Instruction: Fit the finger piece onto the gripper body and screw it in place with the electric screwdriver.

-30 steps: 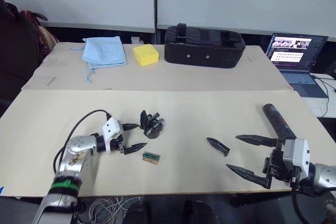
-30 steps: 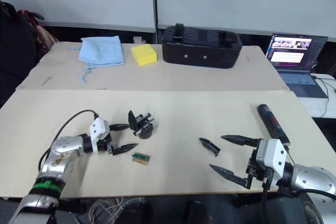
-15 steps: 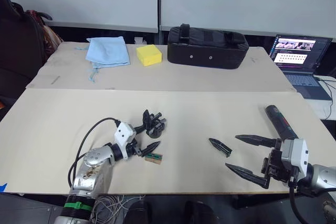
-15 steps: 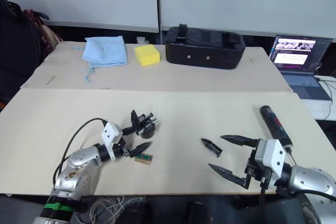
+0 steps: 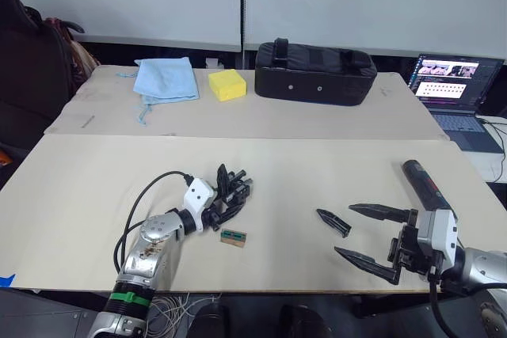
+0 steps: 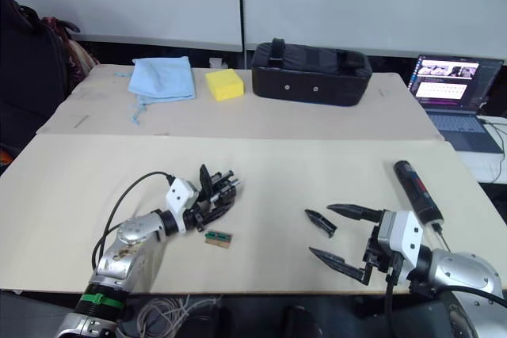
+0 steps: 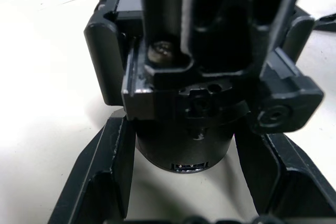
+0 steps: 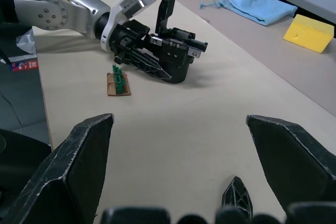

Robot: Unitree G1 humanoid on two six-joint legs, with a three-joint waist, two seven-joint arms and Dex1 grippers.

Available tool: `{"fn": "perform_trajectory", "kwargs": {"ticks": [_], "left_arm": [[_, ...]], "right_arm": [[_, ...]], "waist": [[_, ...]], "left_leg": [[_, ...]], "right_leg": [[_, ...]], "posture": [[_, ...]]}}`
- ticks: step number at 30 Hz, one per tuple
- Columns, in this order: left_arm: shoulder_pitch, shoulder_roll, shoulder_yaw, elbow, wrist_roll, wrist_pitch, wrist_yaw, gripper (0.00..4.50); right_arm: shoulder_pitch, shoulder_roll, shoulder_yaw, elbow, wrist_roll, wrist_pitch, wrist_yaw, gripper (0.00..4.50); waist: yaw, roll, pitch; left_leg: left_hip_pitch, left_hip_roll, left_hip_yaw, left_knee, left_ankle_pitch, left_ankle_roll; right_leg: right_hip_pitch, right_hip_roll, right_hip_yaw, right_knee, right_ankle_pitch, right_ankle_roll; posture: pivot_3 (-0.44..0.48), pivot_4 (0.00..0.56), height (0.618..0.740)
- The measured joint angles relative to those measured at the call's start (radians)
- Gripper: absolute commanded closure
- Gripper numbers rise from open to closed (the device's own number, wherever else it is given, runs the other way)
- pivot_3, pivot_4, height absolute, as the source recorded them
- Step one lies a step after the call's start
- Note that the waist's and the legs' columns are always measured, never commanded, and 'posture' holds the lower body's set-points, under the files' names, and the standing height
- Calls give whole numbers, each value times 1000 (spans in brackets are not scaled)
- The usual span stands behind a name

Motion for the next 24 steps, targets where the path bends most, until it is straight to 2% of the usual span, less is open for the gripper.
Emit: {"fn": "perform_trajectory", "kwargs": {"ticks": [7, 15, 18, 24], "left_arm": [[-26, 48, 6, 26, -20, -9, -65, 2236], [-251, 192, 13, 352, -57, -196, -440, 2236], [-345, 179, 6, 524, -40, -315, -530, 2236], [-418, 139, -1, 721, -4, -417, -585, 2236]], "right_arm": [[0, 4, 1, 0, -1, 0, -5, 0], [27, -46, 6, -13, 19, 39, 51, 0], [29, -57, 7, -29, 29, 57, 68, 0], [34, -58, -3, -37, 40, 74, 66, 0]], "waist": [[-6, 0, 0], [-4, -1, 1], [1, -1, 1], [-2, -3, 2]], "left_leg": [[-1, 0, 0, 0, 0, 0], [-6, 0, 0, 0, 0, 0], [-8, -1, 0, 1, 4, 7], [-9, 0, 0, 3, 4, 10]], "right_leg": [[-2, 0, 0, 0, 0, 0], [-7, 1, 0, 0, 0, 0], [-6, 1, 0, -2, 0, 0], [-6, 1, -1, -1, 0, 0]], "posture": [[0, 150, 740], [0, 150, 740], [0, 150, 740], [0, 150, 740]]}}
